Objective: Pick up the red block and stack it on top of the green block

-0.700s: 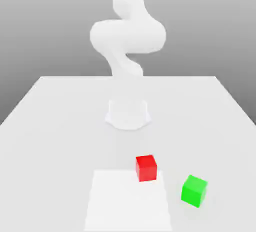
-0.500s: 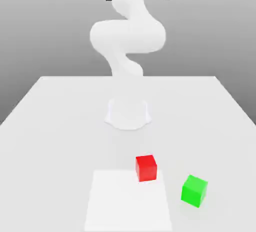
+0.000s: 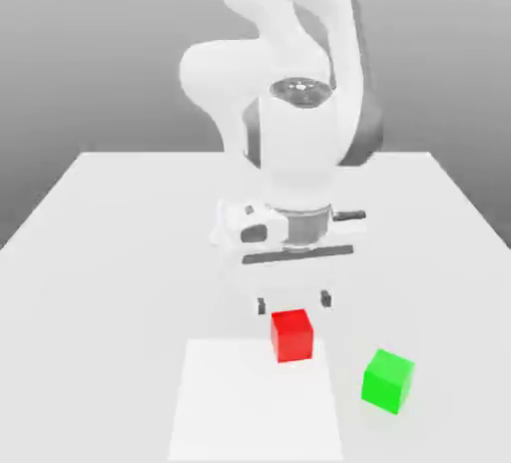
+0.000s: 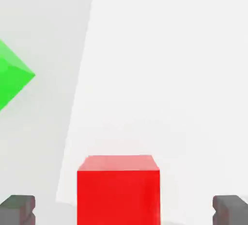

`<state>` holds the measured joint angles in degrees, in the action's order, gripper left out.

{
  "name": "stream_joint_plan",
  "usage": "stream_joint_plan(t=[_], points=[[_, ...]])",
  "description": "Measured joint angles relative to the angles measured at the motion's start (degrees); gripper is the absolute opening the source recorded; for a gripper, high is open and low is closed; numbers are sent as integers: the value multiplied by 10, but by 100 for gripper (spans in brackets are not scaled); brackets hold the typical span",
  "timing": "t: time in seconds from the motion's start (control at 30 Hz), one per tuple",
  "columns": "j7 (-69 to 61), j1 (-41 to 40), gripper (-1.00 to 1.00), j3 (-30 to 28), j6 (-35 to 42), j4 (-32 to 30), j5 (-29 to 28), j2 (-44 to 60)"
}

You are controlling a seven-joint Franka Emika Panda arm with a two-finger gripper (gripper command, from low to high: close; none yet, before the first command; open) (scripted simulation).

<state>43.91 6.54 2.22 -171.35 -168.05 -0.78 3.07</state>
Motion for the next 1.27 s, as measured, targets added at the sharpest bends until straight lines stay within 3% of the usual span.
stream_joint_plan(t=[0.07,0.1,0.33,0.6,0.97,1.13,1.17,1.27], points=[[7,8,0,-10,-37,5,-9,44],[8,12,-100,-14,-52,7,-11,61],[10,12,-100,-14,-54,7,-13,63],[-6,14,-100,-10,76,-14,11,-88],[154,96,-100,54,192,154,5,-37],[187,106,-100,41,121,172,-20,53],[190,108,100,38,105,173,-26,71],[190,108,100,38,105,173,-26,71]])
